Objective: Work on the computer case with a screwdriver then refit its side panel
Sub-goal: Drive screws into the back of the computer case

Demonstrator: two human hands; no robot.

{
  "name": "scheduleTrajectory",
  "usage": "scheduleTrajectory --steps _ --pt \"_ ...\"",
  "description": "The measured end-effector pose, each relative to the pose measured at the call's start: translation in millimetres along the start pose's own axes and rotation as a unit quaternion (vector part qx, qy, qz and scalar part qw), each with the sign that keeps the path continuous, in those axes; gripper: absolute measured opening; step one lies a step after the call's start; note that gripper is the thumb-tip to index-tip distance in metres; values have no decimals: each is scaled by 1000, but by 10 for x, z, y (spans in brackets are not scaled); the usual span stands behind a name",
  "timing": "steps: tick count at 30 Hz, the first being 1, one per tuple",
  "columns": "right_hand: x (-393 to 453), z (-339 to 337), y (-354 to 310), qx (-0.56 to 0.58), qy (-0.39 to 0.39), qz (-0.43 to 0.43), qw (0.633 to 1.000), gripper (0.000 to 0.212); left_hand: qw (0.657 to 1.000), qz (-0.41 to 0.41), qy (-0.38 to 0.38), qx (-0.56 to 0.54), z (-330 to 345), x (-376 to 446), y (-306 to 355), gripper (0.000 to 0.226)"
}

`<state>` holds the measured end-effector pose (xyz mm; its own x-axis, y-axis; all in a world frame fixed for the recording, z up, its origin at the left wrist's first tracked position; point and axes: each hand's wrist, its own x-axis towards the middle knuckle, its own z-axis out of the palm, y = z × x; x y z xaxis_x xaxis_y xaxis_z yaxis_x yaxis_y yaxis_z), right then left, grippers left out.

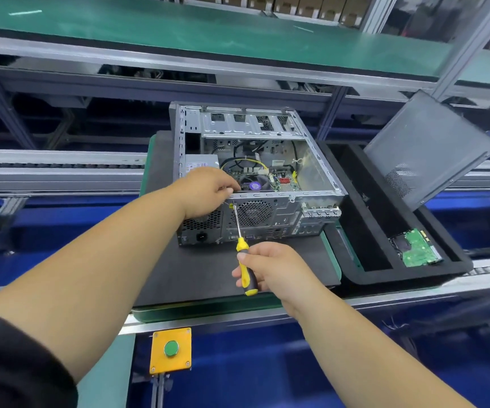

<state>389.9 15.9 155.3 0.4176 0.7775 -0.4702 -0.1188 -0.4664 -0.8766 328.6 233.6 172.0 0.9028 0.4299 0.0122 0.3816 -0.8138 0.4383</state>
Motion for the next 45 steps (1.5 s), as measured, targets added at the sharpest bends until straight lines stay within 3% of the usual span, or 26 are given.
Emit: scheduleTrajectory --steps 15,27,32,36,45 --pt "29 82 -95 15 56 41 997 17 999 23 -23 21 58 0 -42 36" --pt "48 48 -172 12 59 52 997 23 999 30 -12 22 68 12 -54 36" --pt "137 104 -123 68 67 104 990 23 999 38 -11 22 69 24 -61 35" --pt "193 137 -60 207 50 160 964 33 999 37 -11 18 75 45 -88 35" --pt "215 207 -17 303 53 166 937 23 999 44 -9 17 91 59 -123 35"
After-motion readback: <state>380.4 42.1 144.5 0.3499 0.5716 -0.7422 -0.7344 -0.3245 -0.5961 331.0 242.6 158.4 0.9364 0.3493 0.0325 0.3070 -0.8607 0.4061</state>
